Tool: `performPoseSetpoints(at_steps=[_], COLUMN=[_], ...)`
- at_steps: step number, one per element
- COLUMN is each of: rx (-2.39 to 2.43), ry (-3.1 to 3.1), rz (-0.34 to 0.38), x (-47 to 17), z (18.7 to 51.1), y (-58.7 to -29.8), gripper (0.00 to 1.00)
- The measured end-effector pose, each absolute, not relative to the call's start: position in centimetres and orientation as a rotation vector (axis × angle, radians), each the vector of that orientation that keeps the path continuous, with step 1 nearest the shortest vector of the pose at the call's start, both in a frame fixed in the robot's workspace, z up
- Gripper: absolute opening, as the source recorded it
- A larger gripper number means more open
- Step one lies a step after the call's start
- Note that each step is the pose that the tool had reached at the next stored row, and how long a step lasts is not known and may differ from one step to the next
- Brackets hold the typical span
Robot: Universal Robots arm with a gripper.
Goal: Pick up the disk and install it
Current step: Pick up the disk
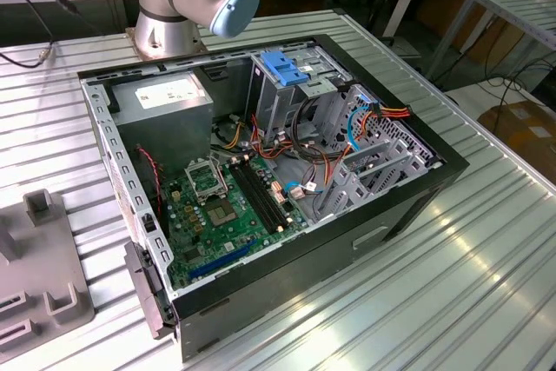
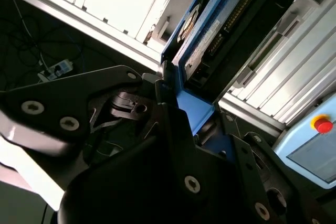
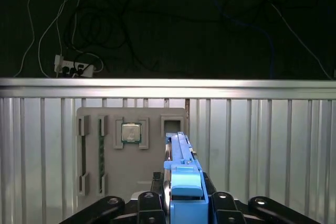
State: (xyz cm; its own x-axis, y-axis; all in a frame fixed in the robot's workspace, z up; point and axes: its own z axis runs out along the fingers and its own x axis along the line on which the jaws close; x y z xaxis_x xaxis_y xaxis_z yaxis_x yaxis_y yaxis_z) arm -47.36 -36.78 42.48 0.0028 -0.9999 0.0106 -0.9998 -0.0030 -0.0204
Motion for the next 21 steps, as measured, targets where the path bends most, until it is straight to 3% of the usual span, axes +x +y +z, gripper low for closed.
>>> performPoseSetpoints(at_steps=[21], rx=[-2.218], ry=[2.212], rz=[-0.031], x=[-47.4], z=[48.2], y=[-36.8], gripper=[0.37])
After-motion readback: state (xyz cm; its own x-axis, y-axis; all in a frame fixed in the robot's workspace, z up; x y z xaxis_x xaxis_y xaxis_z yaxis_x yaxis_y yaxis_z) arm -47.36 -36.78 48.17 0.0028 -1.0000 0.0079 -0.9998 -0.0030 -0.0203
